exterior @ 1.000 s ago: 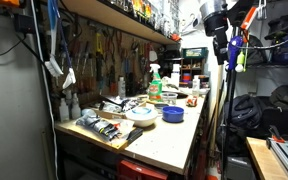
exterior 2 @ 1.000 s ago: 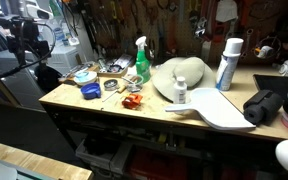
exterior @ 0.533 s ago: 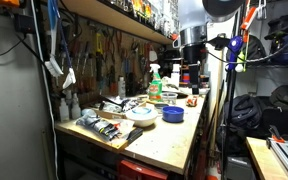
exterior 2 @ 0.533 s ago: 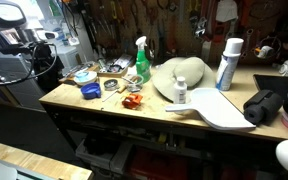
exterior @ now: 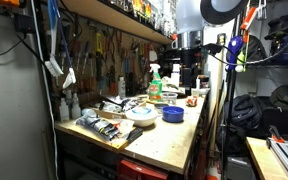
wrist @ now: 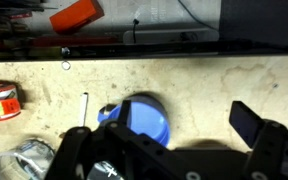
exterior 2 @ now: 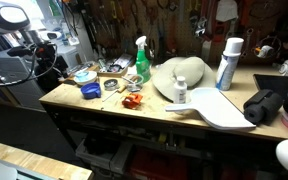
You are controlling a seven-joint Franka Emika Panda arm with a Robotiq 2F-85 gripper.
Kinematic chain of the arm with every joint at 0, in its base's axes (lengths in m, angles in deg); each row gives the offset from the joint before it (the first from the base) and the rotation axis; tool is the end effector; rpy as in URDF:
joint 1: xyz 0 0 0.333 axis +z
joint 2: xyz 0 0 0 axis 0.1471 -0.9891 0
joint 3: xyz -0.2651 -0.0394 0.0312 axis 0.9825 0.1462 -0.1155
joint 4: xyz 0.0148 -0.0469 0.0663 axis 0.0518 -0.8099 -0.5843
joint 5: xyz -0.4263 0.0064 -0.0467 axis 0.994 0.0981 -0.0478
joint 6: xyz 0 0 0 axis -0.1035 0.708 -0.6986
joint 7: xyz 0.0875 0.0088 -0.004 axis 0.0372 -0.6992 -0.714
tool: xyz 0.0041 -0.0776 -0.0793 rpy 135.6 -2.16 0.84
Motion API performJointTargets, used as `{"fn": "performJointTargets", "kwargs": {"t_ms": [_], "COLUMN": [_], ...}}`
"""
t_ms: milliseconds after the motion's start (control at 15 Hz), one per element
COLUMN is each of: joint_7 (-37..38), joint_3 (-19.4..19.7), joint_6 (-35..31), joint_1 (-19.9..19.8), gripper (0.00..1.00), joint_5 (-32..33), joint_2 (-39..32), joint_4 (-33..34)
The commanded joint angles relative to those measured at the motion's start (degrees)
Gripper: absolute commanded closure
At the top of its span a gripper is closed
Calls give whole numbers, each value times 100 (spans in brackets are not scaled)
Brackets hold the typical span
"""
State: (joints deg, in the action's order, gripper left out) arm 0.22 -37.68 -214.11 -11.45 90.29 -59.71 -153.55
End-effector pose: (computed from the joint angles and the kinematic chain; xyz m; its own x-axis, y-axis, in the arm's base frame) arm 0.4456 -0.0190 0.3271 0.9988 -0.0491 -0.0037 -0.0479 -0.9865 0.1567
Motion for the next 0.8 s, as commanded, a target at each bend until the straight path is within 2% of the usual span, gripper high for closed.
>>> {"fn": "performJointTargets", "kwargs": {"t_ms": [0,200,467,533,733], "joint_7": [1161,2292,3518,2996,3021], "joint_3": [-142,-149,86,132,193], "joint_6": [-1221,-1940,-1998,-1943,-1944], "joint_1": [-493,-937,-1284,-1062,-1053], "gripper": [0,0,0,0,0], "joint_5": [721,1408,1916,1692,1723], "joint_2": [-618,-1121,-1544,-1362,-1433], "joint_4": [-148,-130,135,9,66]}}
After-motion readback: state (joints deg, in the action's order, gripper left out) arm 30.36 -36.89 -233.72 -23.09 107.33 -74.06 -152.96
